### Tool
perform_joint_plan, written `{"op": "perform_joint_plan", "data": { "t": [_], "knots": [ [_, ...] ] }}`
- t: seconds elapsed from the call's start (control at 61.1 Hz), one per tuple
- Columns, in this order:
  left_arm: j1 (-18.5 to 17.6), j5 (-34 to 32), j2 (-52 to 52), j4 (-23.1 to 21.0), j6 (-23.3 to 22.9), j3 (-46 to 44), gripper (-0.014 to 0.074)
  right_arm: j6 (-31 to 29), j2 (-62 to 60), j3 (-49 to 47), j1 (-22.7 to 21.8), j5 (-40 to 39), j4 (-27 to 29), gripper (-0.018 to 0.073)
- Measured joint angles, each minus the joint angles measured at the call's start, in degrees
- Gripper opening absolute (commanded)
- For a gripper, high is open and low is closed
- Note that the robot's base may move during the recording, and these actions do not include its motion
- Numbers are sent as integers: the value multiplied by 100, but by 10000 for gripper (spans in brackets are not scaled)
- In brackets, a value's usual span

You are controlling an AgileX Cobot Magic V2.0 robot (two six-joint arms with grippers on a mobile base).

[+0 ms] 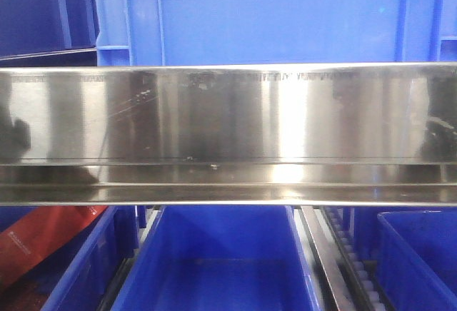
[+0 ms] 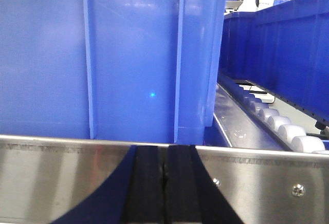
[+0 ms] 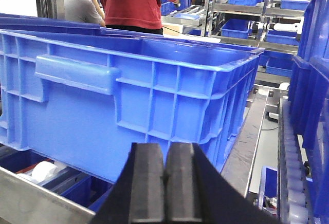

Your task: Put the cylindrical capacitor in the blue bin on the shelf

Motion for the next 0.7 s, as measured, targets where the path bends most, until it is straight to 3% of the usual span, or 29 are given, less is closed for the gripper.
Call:
{"op": "perform_joint_plan", "data": {
  "t": [0.475,0.557,0.704],
  "knots": [
    [0,0,0,0,0,7,-111,0,-10,10,-70,0,0,-162],
    [0,0,0,0,0,7,-111,0,-12,33,-436,0,-13,-162],
    [0,0,0,0,0,7,-111,113,-26,125,-1476,-27,-36,-162]
  ]
}}
